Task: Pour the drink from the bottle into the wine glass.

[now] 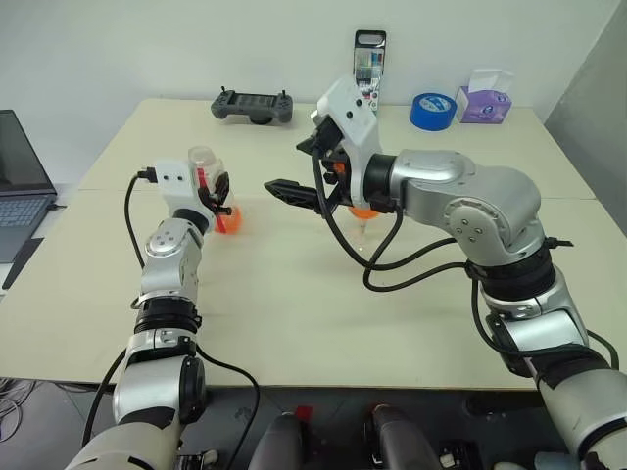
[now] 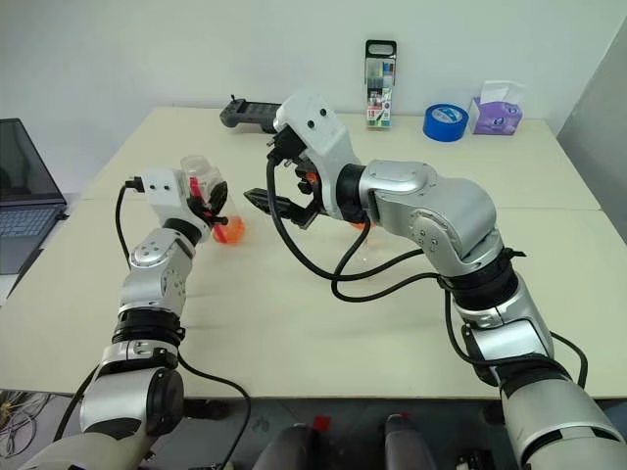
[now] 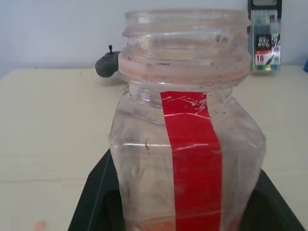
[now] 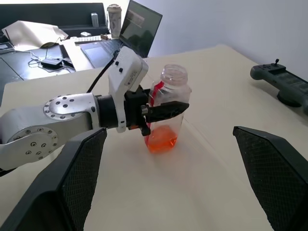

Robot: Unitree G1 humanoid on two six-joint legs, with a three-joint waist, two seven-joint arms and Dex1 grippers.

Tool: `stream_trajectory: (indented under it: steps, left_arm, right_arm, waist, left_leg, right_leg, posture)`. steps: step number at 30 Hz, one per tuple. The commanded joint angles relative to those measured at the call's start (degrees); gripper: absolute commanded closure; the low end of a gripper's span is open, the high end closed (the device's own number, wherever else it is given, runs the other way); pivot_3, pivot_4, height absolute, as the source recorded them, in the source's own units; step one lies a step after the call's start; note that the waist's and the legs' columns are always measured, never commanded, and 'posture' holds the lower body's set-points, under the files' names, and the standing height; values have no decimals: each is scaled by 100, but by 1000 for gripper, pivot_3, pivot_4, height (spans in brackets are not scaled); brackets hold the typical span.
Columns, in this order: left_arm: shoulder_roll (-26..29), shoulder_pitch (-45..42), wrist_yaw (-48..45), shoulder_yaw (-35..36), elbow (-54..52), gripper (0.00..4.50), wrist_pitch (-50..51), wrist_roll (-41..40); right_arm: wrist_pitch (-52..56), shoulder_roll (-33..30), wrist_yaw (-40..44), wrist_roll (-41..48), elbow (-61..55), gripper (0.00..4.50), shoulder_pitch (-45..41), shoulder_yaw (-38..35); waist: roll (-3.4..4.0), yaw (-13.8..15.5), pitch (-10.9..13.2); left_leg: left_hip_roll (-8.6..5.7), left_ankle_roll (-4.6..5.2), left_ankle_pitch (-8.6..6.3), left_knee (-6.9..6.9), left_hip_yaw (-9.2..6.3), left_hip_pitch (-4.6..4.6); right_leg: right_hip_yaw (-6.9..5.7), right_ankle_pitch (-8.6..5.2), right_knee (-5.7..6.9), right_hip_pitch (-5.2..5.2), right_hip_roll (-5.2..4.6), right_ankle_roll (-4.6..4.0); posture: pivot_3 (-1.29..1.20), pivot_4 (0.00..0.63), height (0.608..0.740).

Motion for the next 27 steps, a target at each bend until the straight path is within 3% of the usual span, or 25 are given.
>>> stream_trajectory:
  steps: [1,7,8,21,27]
  left_arm:
    - [118,148,10,-50,-150,2074,-167,117]
    - [24,549,134,-58,-509,163,-86,111]
    - [21,608,164,-63,-579,34,-57,112]
    - [17,1312,415,-96,-1600,34,494,165]
    - [114,2032,803,205,-3884,34,1318,-33]
  right_arm:
    - [-97,62,153,-157,-235,0,36,-182]
    - [-92,79,306,-332,-287,0,121,-235]
    - [-93,81,328,-362,-295,0,131,-239]
    - [-167,72,712,-546,-414,0,185,-374]
    - [64,-249,977,-447,-793,0,-12,-578]
  waist:
    - [0,0,0]
    - [0,0,0]
    - [0,0,0]
    - [0,1,-1]
    - [0,3,0]
  left_leg:
    - [0,0,0,-1,0,0]
    - [0,0,0,-3,0,1]
    - [0,0,0,-3,-2,1]
    - [-1,-1,-1,-5,-1,1]
    - [-1,-1,-1,-7,-3,0]
  right_leg:
    - [1,0,0,0,0,0]
    - [2,0,0,-1,-15,0]
    - [0,0,0,-1,-15,0]
    - [0,0,-1,0,-20,0]
    - [-1,0,-4,0,-28,0]
  posture:
    - [0,150,740]
    - [0,150,740]
    - [0,150,740]
    - [0,150,740]
    - [0,150,740]
